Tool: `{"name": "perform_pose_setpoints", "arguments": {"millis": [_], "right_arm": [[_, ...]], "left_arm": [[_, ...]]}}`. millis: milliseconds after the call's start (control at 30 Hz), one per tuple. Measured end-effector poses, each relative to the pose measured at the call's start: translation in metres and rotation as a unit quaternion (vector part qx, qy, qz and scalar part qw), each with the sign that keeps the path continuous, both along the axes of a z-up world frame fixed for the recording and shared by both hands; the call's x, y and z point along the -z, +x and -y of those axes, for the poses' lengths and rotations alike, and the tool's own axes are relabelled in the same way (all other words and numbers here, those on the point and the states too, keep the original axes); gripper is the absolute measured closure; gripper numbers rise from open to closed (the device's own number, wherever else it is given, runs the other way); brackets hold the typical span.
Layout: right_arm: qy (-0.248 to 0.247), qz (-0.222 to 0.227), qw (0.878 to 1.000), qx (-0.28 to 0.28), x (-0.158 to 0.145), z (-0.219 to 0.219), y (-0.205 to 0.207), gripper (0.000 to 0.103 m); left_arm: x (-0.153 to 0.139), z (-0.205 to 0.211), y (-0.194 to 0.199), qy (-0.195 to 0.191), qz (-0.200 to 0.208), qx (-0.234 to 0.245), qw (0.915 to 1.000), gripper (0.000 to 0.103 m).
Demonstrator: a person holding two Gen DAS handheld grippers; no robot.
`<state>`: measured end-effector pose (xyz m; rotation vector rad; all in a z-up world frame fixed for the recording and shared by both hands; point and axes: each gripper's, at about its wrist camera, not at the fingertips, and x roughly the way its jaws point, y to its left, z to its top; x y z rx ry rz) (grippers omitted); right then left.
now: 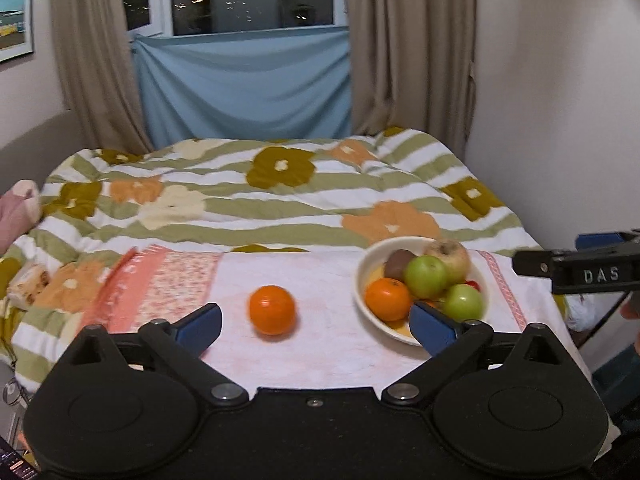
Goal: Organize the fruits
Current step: 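Open both tools to drop the tomatoes into the bowl, withdraw, then grasp the small tangerine with the left tool while the right tool grasps the large orange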
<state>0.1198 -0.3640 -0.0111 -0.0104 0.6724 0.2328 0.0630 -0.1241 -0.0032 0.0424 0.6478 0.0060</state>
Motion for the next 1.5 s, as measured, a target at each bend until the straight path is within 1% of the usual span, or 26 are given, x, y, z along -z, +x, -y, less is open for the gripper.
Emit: {"name": "perform_pose_setpoints", "arguments": {"millis": [100,200,333,433,533,667,800,1033,1133,1167,1200,1233,1367,1433,1500], "right_arm": [[0.006,-0.005,1.0,0.005,-0.001,-0.018,-0.008,0.0],[0.013,-0.005,1.0,0.009,-0.003,-0.039,-0.015,0.0],[0.019,-0.007,1.0,0.015,-0.006,-0.066,-0.018,0.0],[0.013,-0.007,1.0,0.027,-0.005,-0.087,-0.016,0.0],[0.01,-0.018,0.999,0.036,0.001,-0.107,-0.009,0.0],[0.01,-0.027,0.999,0.043,0.008,-0.134,-0.001,0.0],[0.012,-0.034,0.998,0.05,0.02,-0.16,0.01,0.0],[0.028,-0.047,0.996,0.071,0.046,-0.193,0.041,0.0],[0.03,-0.054,0.995,0.081,0.058,-0.202,0.054,0.0],[0.028,-0.059,0.994,0.088,0.064,-0.205,0.059,0.0],[0.029,-0.065,0.993,0.092,0.069,-0.207,0.064,0.0],[0.033,-0.071,0.992,0.095,0.074,-0.208,0.068,0.0],[0.051,-0.091,0.99,0.097,0.091,-0.211,0.081,0.0],[0.051,-0.096,0.99,0.095,0.096,-0.214,0.084,0.0],[0.046,-0.099,0.99,0.092,0.101,-0.218,0.087,0.0]], "left_arm": [[0.001,-0.017,-0.002,0.018,-0.001,-0.011,0.9998,0.0],[0.001,-0.034,-0.004,0.034,-0.001,-0.011,0.9994,0.0],[0.001,-0.063,-0.006,0.023,-0.008,0.007,0.9997,0.0],[0.001,-0.082,-0.004,0.029,-0.011,0.016,0.9994,0.0],[0.003,-0.104,0.0,0.029,-0.016,0.027,0.9991,0.0],[0.013,-0.129,0.013,0.027,-0.032,0.042,0.9982,0.0],[0.028,-0.151,0.03,0.024,-0.048,0.067,0.9963,0.003],[0.066,-0.169,0.069,0.036,-0.079,0.123,0.9886,0.016],[0.082,-0.171,0.086,0.045,-0.089,0.146,0.9842,0.018],[0.087,-0.171,0.09,0.049,-0.092,0.154,0.9826,0.02],[0.093,-0.171,0.095,0.054,-0.095,0.162,0.9806,0.027],[0.098,-0.171,0.099,0.058,-0.098,0.17,0.9788,0.029],[0.117,-0.169,0.113,0.067,-0.114,0.192,0.9725,0.03],[0.124,-0.168,0.116,0.069,-0.121,0.201,0.9697,0.033],[0.129,-0.167,0.119,0.071,-0.124,0.206,0.9682,0.033]]}}
